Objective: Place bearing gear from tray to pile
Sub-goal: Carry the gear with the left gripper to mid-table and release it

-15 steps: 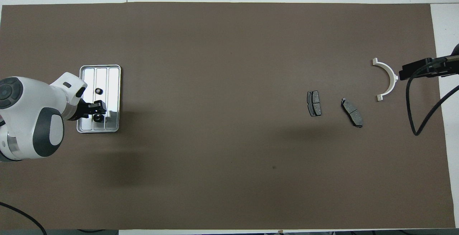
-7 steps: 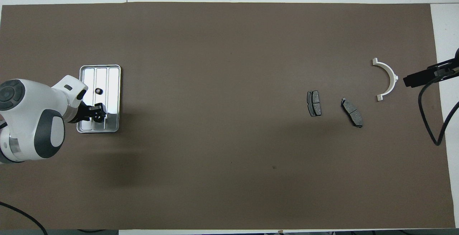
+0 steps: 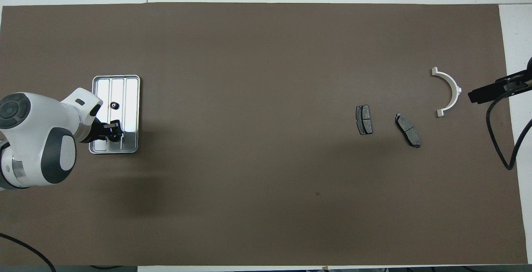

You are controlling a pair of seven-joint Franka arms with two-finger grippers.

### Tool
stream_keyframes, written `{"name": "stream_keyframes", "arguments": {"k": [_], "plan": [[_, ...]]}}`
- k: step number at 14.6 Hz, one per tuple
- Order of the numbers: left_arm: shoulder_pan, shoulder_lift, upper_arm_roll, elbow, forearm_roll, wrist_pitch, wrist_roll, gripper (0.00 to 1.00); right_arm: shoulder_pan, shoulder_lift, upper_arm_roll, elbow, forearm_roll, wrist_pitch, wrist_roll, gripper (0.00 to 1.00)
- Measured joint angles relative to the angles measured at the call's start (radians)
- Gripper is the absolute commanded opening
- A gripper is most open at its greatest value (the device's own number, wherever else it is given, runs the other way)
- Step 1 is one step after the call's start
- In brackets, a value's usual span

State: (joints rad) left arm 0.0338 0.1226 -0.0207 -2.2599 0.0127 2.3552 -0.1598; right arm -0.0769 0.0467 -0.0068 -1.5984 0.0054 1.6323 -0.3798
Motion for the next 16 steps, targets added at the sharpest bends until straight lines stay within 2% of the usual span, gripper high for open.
{"name": "stream_keyframes", "arguments": {"k": [6, 10, 14, 16], "plan": [[0.000, 0.005, 0.000, -0.001, 0.000, 0.005, -0.002, 0.42, -0.005, 0.015, 0.004, 0.000, 0.000, 0.002, 0.008, 1.00], [0.000, 0.007, 0.000, -0.003, 0.000, 0.005, -0.002, 0.25, 0.026, 0.016, 0.014, 0.005, 0.000, 0.034, 0.090, 1.00], [-0.002, 0.008, -0.004, 0.013, -0.003, 0.003, -0.034, 0.24, 0.048, 0.016, 0.051, 0.008, -0.012, 0.035, 0.191, 1.00], [-0.020, 0.011, -0.011, 0.060, -0.006, -0.026, -0.085, 0.24, 0.053, 0.017, 0.065, 0.008, -0.014, 0.035, 0.238, 1.00]]}}
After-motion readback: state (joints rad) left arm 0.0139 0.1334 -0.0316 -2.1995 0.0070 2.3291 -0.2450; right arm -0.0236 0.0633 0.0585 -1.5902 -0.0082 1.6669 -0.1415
